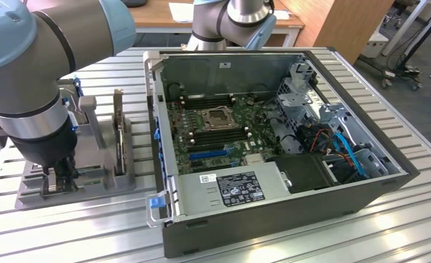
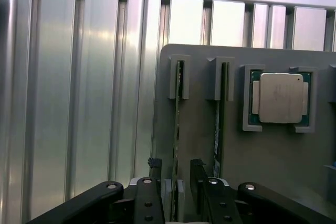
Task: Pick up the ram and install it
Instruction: 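Pick up the ram and move it above insertion slot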
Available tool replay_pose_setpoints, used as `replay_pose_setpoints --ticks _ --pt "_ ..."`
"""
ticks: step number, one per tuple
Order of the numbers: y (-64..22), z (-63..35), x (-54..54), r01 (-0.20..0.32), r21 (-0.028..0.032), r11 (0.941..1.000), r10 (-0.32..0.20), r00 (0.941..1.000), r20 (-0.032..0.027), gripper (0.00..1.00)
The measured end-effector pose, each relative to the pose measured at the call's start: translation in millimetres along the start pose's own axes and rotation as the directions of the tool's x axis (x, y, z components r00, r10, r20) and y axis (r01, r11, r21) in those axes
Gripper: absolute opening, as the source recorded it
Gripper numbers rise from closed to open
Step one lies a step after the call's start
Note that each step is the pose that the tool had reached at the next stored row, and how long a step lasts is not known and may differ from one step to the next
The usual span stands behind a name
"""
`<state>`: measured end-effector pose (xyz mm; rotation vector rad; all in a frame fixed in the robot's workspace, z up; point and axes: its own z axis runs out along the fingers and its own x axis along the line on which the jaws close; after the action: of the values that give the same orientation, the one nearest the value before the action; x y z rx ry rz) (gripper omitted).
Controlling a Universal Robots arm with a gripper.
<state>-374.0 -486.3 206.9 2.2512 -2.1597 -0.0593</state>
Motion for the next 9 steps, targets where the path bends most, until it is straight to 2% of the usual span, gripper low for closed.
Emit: replay_pose_setpoints --ticks 9 --pt "-2.0 1.7 0.1 0.000 0.0000 1.0000 0.000 1.0000 0.0001 0.36"
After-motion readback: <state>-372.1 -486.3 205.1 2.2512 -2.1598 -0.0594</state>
